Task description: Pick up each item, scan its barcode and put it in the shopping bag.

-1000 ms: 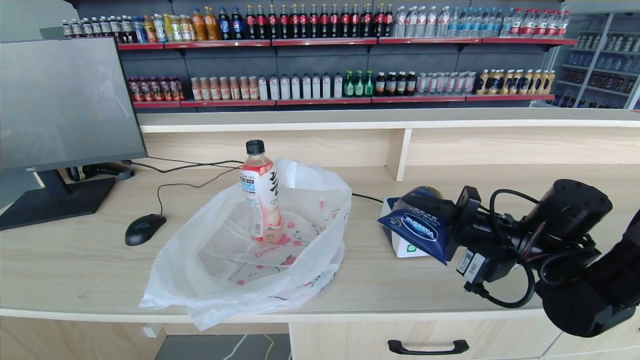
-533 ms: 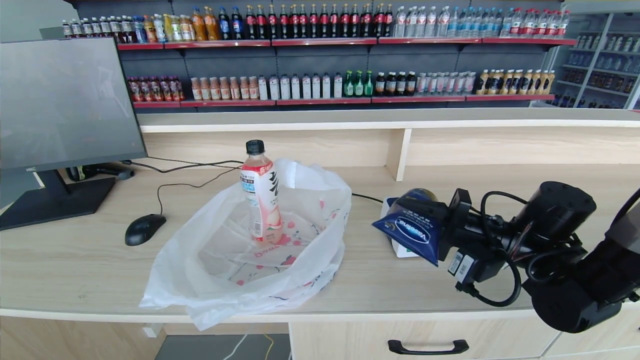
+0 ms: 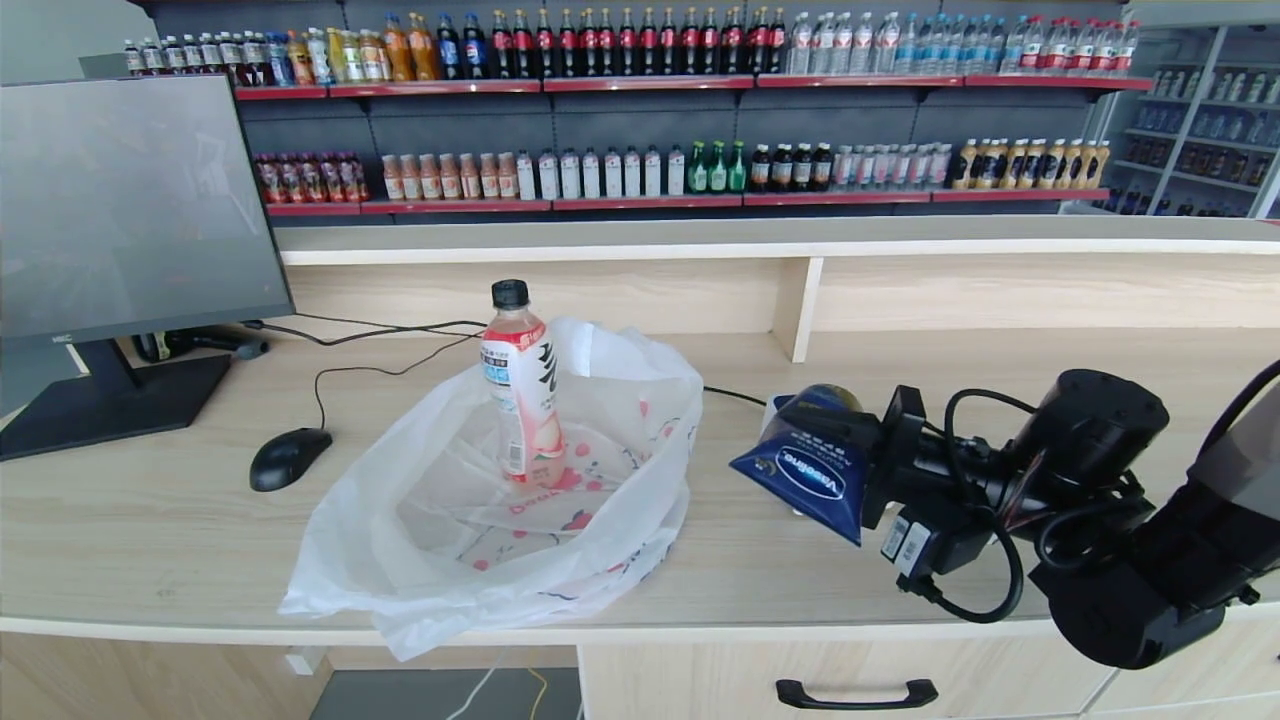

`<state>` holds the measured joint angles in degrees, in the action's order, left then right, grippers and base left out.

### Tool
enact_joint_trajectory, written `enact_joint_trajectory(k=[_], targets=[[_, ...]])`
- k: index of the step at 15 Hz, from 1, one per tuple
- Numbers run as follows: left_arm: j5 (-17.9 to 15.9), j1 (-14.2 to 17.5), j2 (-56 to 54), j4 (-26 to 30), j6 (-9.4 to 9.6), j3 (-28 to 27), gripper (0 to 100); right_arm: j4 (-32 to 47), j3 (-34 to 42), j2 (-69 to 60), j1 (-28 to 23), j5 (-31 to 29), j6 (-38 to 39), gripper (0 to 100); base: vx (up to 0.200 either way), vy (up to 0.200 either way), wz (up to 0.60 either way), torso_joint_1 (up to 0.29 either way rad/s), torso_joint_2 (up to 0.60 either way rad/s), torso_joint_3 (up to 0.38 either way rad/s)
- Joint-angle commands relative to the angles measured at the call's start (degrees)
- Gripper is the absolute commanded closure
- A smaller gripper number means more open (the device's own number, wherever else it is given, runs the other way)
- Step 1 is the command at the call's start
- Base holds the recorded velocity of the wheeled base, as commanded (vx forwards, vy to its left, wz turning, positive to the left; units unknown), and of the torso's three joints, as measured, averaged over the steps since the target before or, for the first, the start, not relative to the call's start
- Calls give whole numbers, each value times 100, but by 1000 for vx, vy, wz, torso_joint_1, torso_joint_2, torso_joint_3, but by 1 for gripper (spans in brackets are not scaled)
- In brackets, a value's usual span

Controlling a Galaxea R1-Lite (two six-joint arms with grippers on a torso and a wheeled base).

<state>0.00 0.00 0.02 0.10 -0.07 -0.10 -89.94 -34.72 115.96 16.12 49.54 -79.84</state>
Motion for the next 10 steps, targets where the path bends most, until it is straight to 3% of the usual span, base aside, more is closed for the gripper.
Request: enact_joint_trajectory(k=[1,10], targets=[[0,0,-2,-1,-1,1,0,-6,18,-3,6,3,-14,100,0,0,0,0,0,0],[0,0,-2,-1,-1,1,0,-6,27,-12,-3,3,-14,100,0,0,0,0,0,0]])
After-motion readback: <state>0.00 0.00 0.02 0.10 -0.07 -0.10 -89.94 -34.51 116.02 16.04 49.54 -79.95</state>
